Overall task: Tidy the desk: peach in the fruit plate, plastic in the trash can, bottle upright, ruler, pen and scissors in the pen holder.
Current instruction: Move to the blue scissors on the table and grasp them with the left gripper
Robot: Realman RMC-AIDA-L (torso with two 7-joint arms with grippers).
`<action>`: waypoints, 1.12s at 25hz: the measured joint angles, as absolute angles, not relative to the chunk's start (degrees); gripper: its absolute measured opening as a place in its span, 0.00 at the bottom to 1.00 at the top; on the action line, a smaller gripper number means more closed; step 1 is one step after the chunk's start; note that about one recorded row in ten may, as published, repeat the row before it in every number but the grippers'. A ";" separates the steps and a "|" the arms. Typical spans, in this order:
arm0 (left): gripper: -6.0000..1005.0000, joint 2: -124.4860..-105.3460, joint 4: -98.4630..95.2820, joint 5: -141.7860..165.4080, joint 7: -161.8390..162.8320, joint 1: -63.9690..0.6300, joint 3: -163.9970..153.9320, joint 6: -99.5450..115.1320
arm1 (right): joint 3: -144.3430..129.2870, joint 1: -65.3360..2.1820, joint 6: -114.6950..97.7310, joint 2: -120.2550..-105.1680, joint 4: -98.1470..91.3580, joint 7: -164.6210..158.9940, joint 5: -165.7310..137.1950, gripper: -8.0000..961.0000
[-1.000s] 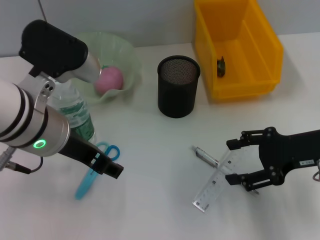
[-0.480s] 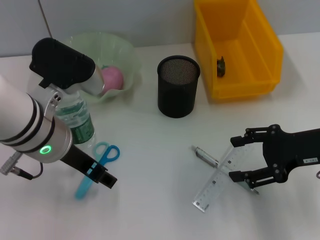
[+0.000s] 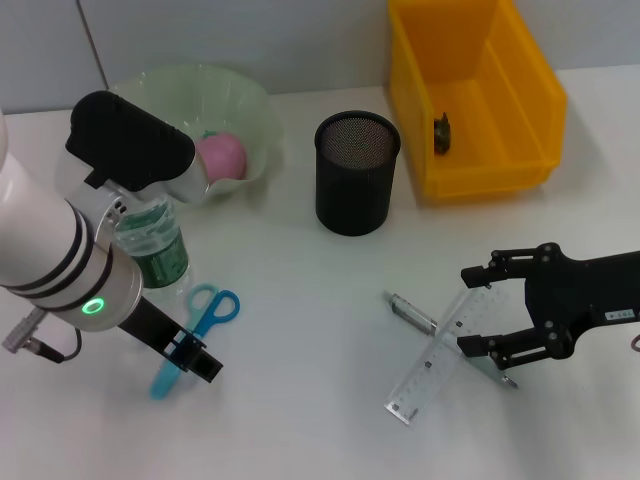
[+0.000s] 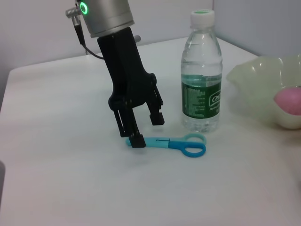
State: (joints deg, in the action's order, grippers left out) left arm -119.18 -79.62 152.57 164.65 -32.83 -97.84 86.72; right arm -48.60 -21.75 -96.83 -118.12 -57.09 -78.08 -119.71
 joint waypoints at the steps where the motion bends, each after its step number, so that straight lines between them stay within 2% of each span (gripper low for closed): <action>1: 0.72 -119.18 -79.62 152.57 164.65 -32.83 -97.84 86.72 | -48.60 -21.75 -96.83 -118.12 -57.09 -78.08 -119.71 0.85; 25: 0.67 -119.18 -73.58 153.78 163.44 -35.39 -99.13 85.38 | -48.51 -21.89 -96.06 -118.39 -57.12 -78.04 -119.70 0.85; 28: 0.62 -119.18 -73.36 153.97 163.28 -35.40 -99.14 85.28 | -48.51 -21.89 -96.06 -118.39 -57.13 -78.04 -119.66 0.85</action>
State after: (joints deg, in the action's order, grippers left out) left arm -119.18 -73.36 153.97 163.28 -35.40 -99.14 85.28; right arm -48.51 -21.89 -96.06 -118.39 -57.13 -78.04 -119.66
